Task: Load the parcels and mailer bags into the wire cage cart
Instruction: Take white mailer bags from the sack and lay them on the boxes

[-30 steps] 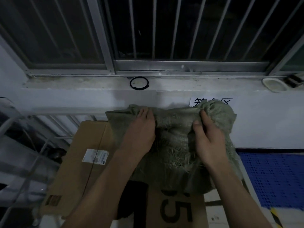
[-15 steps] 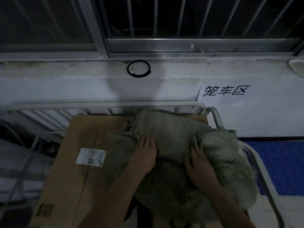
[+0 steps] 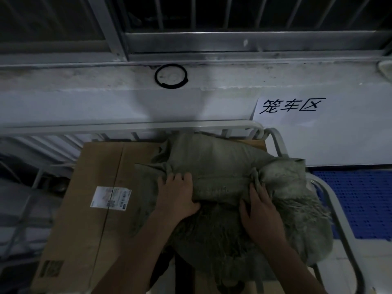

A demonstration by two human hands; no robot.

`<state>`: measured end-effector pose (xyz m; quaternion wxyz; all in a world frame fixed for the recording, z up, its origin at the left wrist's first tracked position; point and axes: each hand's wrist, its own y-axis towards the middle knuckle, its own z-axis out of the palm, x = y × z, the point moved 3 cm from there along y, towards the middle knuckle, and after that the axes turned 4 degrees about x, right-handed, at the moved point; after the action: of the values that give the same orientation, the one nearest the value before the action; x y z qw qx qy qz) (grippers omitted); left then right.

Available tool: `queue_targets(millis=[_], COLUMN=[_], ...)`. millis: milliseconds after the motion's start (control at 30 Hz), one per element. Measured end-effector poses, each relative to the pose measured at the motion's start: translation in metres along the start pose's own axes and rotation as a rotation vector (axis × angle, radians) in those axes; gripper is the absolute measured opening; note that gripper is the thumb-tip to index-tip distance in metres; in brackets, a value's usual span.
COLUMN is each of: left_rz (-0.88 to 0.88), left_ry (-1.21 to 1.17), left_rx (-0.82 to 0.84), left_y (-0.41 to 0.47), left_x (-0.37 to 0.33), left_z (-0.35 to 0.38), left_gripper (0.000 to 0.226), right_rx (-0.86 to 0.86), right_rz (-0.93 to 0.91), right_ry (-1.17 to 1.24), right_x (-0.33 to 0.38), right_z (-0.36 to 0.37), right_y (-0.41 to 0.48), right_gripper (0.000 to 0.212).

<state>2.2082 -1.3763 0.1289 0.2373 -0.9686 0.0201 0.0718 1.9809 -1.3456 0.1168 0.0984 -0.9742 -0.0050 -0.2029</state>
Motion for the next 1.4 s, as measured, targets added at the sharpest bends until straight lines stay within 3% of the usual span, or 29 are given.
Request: queue_targets(millis=[133,233,300,400,433,500,567,633,700,767,800,833,900,1033,1100,1167,1200,1333,1400], left_rz=[0.049,0.096,0.085,0.052,0.049,0.076,0.136,0.192,0.208,0.208,0.209,0.217,0.222,0.2,0.288,0.355,0.382,0.496,0.517], left_ry=[-0.044,0.019,0.039,0.069,0.071,0.073,0.095,0.097,0.116,0.16,0.198,0.227,0.222,0.191,0.227,0.272,0.282,0.125,0.073], left_rx=[-0.037,0.04,0.197,0.582,0.635,0.553,0.308,0.094,0.051,0.109,0.137,0.152,0.137,0.109,0.123,0.218,0.238,0.106,-0.081], left_y=[-0.041,-0.079,-0.098,-0.119,-0.124,-0.125,-0.124,-0.12,-0.11,-0.102,-0.1,-0.102,-0.11,-0.133,-0.15,-0.163,-0.166,-0.165,-0.153], left_x=[0.001,-0.001,-0.006,-0.017,-0.021,-0.029,-0.039,-0.049,-0.054,-0.052,-0.048,-0.044,-0.038,-0.029,-0.024,-0.013,-0.008,-0.001,-0.003], left_z=[-0.006,0.01,0.022,0.031,0.032,0.024,0.009,-0.003,0.001,0.022,0.037,0.053,0.079,0.116,0.136,0.162,0.17,0.14,0.104], left_gripper=[0.06,0.038,0.021,0.027,0.035,0.048,0.057,0.089,0.124,0.142,0.145,0.144,0.131,0.079,0.064,0.059,0.059,0.073,0.072], right_rx=[-0.084,-0.155,-0.13,0.087,0.194,0.417,0.536,0.459,0.233,0.137,0.2,0.294,0.45,0.481,0.448,0.432,0.513,0.754,0.766], right_rz=[-0.062,-0.074,-0.09,-0.085,-0.079,-0.046,-0.015,-0.039,-0.091,-0.134,-0.152,-0.166,-0.18,-0.181,-0.185,-0.176,-0.13,0.032,0.049], right_ry=[-0.015,0.018,-0.045,-0.194,-0.261,-0.322,-0.327,-0.324,-0.32,-0.379,-0.447,-0.547,-0.741,-0.747,-0.693,-0.654,-0.628,-0.45,-0.305], right_x=[-0.003,-0.008,-0.015,-0.024,-0.024,-0.021,-0.016,-0.001,0.016,0.023,0.023,0.02,0.006,-0.017,-0.026,-0.03,-0.033,-0.029,-0.021], right_z=[-0.004,-0.006,-0.005,0.002,0.002,-0.004,-0.015,-0.036,-0.057,-0.066,-0.063,-0.056,-0.043,-0.035,-0.023,-0.011,-0.003,0.001,-0.016], right_y=[-0.033,-0.069,-0.093,-0.124,-0.131,-0.14,-0.142,-0.138,-0.123,-0.102,-0.092,-0.084,-0.077,-0.108,-0.141,-0.174,-0.186,-0.189,-0.163], right_gripper=[0.066,0.055,0.056,0.066,0.07,0.078,0.075,0.06,0.052,0.079,0.1,0.113,0.112,0.055,0.041,0.042,0.046,0.073,0.066])
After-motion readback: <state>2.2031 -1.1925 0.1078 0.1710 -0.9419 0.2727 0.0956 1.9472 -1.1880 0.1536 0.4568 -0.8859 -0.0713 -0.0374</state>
